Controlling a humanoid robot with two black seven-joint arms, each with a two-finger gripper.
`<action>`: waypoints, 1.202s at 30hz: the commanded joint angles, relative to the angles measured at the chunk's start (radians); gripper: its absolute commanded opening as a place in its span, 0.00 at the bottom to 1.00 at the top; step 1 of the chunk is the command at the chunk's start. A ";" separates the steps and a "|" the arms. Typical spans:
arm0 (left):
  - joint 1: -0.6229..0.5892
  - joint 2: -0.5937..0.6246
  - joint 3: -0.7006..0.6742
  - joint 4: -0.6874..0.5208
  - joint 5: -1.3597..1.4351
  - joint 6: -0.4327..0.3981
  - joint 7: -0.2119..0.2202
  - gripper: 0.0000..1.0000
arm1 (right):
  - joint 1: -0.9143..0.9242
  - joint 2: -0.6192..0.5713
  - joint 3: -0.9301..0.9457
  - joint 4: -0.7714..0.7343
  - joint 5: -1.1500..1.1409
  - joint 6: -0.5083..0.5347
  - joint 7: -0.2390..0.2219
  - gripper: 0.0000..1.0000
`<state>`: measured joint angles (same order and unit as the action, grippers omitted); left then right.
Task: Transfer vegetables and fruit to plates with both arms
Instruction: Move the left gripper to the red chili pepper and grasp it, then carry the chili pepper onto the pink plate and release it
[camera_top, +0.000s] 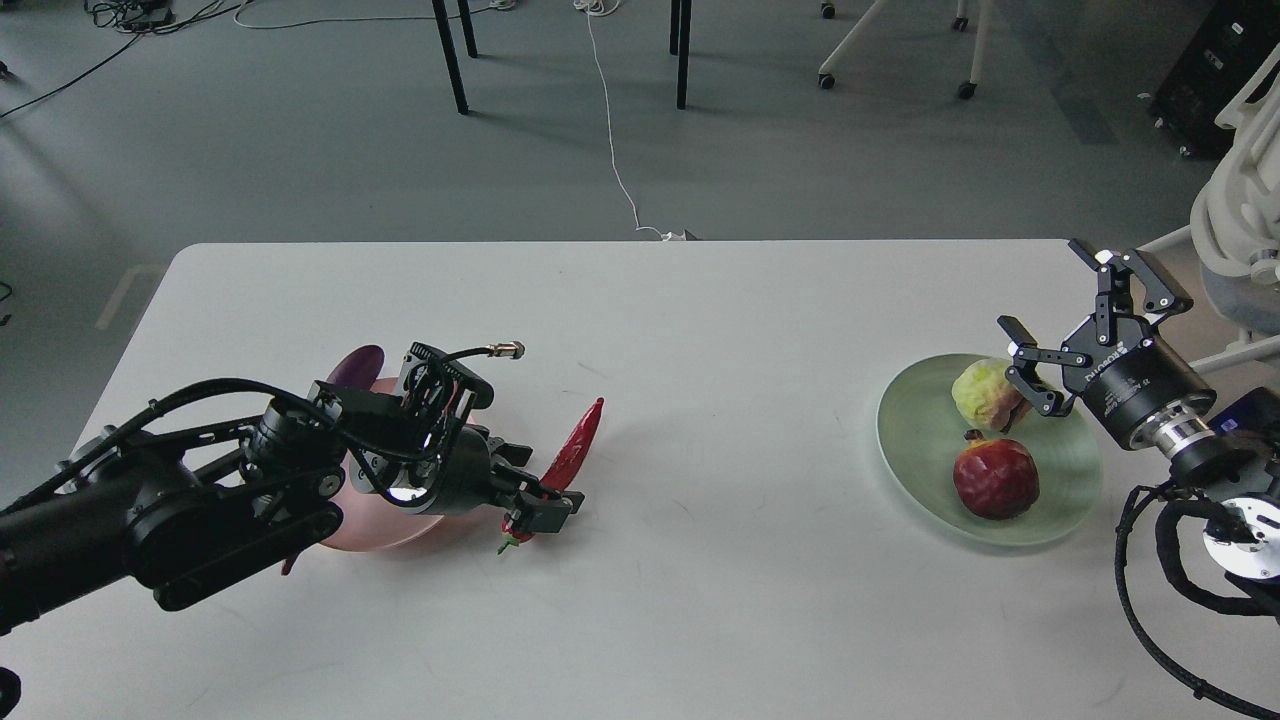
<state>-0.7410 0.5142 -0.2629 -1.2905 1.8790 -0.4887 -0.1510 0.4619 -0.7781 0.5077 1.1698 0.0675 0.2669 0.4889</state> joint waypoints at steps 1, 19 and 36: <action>0.012 0.000 -0.001 -0.001 0.003 0.000 0.001 0.72 | 0.001 -0.004 -0.001 0.001 0.000 0.000 0.000 0.97; 0.002 0.024 -0.025 -0.102 -0.085 0.000 0.114 0.07 | -0.005 -0.017 -0.001 0.005 0.000 0.000 0.000 0.97; 0.046 0.335 -0.144 -0.279 -0.653 0.000 0.372 0.07 | -0.006 -0.015 0.000 0.005 0.000 0.000 0.000 0.97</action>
<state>-0.7349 0.8090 -0.4025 -1.5181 1.2911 -0.4887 0.1839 0.4555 -0.7963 0.5087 1.1766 0.0675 0.2669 0.4885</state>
